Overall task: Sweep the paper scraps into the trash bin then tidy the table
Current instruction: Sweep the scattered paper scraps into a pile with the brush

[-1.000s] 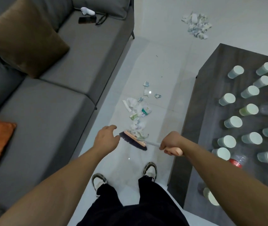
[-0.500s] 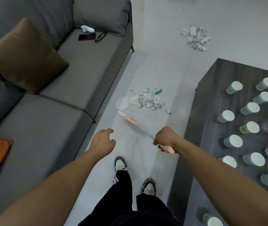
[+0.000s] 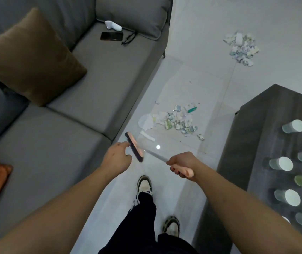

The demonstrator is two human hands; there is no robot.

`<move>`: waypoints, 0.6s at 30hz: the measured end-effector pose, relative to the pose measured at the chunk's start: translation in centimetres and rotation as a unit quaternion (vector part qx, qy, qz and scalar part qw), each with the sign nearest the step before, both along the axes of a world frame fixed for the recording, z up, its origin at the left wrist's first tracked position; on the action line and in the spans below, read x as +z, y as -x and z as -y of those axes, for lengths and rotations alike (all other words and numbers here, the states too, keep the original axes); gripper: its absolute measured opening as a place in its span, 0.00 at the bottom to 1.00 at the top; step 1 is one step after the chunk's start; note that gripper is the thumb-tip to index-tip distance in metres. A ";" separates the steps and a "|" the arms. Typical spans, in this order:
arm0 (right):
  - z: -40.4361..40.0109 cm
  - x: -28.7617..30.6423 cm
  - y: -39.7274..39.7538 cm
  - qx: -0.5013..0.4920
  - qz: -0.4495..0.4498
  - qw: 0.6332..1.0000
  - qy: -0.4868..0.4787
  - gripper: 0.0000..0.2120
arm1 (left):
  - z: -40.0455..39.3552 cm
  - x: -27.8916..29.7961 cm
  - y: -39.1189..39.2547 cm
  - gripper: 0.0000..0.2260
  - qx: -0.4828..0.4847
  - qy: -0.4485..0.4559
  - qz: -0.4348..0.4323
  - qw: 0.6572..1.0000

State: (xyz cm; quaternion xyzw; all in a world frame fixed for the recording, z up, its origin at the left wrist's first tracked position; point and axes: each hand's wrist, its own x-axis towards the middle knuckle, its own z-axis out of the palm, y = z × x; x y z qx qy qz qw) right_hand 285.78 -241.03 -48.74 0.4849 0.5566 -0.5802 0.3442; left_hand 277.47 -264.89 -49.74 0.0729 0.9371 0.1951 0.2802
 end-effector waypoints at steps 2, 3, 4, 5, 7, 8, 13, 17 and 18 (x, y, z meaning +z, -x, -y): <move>-0.8 0.2 2.0 -0.005 -0.011 0.999 -0.047 0.06 | 0.3 -0.3 1.8 0.24 -0.002 -0.001 0.009 1.000; -1.2 0.4 3.0 -0.009 -0.019 0.998 -0.064 0.05 | 0.2 -0.4 2.6 0.24 -0.002 -0.005 0.013 1.000; -1.6 0.7 3.8 -0.008 -0.027 0.997 -0.077 0.04 | 0.0 -0.4 3.3 0.24 -0.001 -0.010 0.017 1.000; -1.9 0.9 4.6 -0.005 -0.033 0.995 -0.090 0.04 | -0.4 -0.4 3.9 0.23 -0.001 -0.014 0.021 1.000; -2.4 1.3 5.7 -0.001 -0.045 0.993 -0.111 0.09 | -1.2 -0.3 4.9 0.23 -0.004 -0.026 0.026 0.999; -2.6 1.6 6.2 -0.003 -0.051 0.992 -0.117 0.11 | -1.6 -0.3 5.5 0.23 -0.007 -0.032 0.026 0.999; -4.7 3.2 8.4 -0.017 -0.061 0.992 -0.113 0.12 | -4.2 0.0 8.5 0.24 -0.010 -0.041 0.024 0.999; -6.9 3.9 10.8 -0.020 -0.044 0.998 -0.049 0.10 | -7.0 0.3 11.2 0.24 -0.019 -0.033 0.025 0.999; -7.4 3.8 11.6 -0.020 -0.042 0.999 -0.029 0.12 | -7.9 0.3 12.0 0.23 -0.021 -0.032 0.020 0.999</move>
